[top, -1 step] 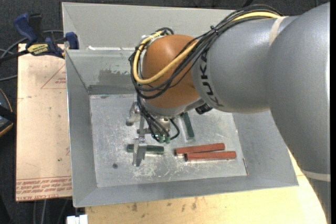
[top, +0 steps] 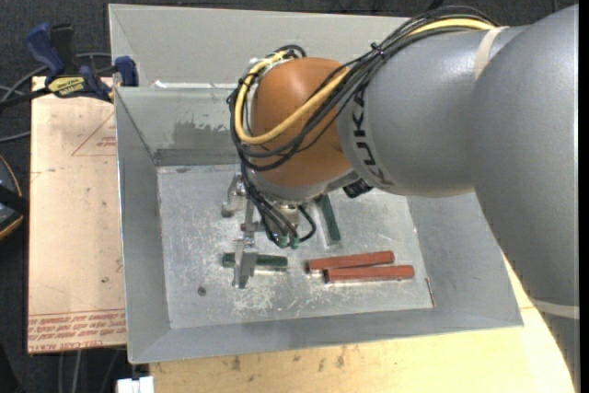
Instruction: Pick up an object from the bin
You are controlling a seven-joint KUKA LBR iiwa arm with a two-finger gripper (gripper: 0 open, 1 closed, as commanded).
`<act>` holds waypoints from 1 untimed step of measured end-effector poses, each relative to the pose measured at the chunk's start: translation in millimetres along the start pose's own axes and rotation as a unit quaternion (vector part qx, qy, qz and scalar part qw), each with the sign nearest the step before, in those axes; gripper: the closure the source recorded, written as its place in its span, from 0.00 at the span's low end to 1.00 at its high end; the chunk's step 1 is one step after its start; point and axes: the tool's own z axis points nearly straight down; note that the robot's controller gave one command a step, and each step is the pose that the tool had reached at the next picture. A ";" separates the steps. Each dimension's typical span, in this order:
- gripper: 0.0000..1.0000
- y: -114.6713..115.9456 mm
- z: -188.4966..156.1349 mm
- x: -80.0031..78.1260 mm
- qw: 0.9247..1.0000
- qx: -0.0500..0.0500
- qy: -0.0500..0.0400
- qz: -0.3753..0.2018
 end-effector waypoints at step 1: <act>1.00 -58.3 78.2 5.0 1.000 -0.002 -0.008 0.000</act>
Offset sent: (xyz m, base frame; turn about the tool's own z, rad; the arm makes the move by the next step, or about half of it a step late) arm 0.0000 0.0000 0.0000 0.0000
